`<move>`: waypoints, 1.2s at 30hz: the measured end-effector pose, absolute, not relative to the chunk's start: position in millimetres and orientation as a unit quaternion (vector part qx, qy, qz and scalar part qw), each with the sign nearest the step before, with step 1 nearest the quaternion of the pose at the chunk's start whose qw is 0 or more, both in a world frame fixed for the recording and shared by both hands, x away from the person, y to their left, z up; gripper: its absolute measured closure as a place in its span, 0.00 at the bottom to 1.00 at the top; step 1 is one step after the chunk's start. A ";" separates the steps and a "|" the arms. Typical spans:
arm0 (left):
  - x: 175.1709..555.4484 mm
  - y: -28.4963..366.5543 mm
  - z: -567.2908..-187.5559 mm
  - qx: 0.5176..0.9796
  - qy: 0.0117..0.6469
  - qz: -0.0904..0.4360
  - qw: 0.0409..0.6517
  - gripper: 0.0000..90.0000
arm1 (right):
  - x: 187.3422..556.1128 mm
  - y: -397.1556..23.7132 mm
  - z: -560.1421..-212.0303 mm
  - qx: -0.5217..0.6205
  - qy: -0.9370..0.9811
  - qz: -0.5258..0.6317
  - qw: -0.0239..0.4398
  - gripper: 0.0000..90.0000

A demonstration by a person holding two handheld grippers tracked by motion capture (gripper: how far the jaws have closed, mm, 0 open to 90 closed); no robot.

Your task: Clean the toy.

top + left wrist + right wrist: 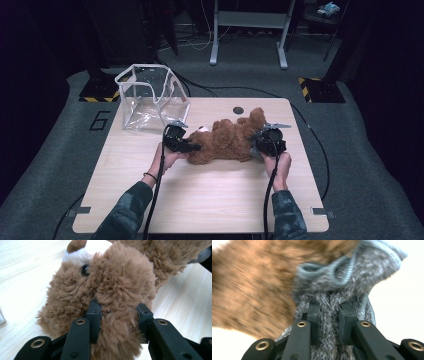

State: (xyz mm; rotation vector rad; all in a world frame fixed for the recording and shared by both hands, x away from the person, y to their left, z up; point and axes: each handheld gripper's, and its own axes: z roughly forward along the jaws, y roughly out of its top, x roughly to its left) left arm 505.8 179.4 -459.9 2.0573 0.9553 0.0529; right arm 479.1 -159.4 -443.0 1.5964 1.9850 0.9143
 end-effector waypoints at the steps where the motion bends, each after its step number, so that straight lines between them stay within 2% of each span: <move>1: 506.1 179.5 -460.2 0.822 0.382 0.021 0.422 0.72 | 480.4 -154.1 -442.4 0.573 0.718 0.329 0.220 0.83; 7: 505.7 177.8 -460.0 0.825 0.378 0.019 0.419 0.72 | 495.2 -149.4 -474.6 0.588 0.718 0.322 0.187 0.83; 14: 505.1 179.2 -460.8 0.824 0.379 0.015 0.421 0.72 | 484.6 -154.0 -478.8 0.562 0.766 0.240 0.202 0.83; 21: 503.2 179.0 -461.1 0.823 0.378 0.023 0.424 0.72 | 462.2 -185.5 -470.8 0.585 0.756 0.208 0.207 0.81; 24: 502.5 179.4 -460.9 0.826 0.372 0.028 0.423 0.72 | 448.7 -202.8 -467.8 0.598 0.753 0.189 0.201 0.71; 25: 502.5 179.4 -460.9 0.826 0.372 0.028 0.423 0.72 | 448.7 -202.8 -467.8 0.598 0.753 0.189 0.201 0.71; 26: 501.2 178.3 -460.5 0.826 0.373 0.033 0.423 0.72 | 444.7 -210.0 -468.1 0.602 0.751 0.190 0.194 0.61; 28: 499.4 177.6 -460.2 0.827 0.371 0.040 0.421 0.72 | 440.6 -214.8 -467.3 0.605 0.747 0.197 0.191 0.53; 29: 499.4 177.6 -460.2 0.827 0.371 0.040 0.421 0.72 | 440.6 -214.8 -467.3 0.605 0.747 0.197 0.191 0.53; 30: 497.9 177.0 -460.3 0.826 0.372 0.045 0.421 0.72 | 437.0 -218.5 -465.2 0.604 0.747 0.205 0.186 0.40; 31: 497.9 177.0 -460.3 0.826 0.372 0.045 0.421 0.72 | 437.0 -218.5 -465.2 0.604 0.747 0.205 0.186 0.40; 32: 497.7 177.3 -460.2 0.828 0.368 0.047 0.420 0.72 | 432.2 -221.0 -460.5 0.602 0.745 0.221 0.184 0.33; 33: 496.8 177.0 -460.1 0.828 0.370 0.049 0.420 0.72 | 432.2 -221.0 -460.5 0.602 0.745 0.221 0.184 0.33; 34: 495.1 176.5 -460.0 0.829 0.367 0.054 0.419 0.71 | 426.6 -221.9 -454.2 0.600 0.744 0.229 0.186 0.26; 36: 494.2 176.2 -460.0 0.828 0.367 0.057 0.420 0.71 | 424.3 -222.8 -451.2 0.595 0.745 0.237 0.186 0.23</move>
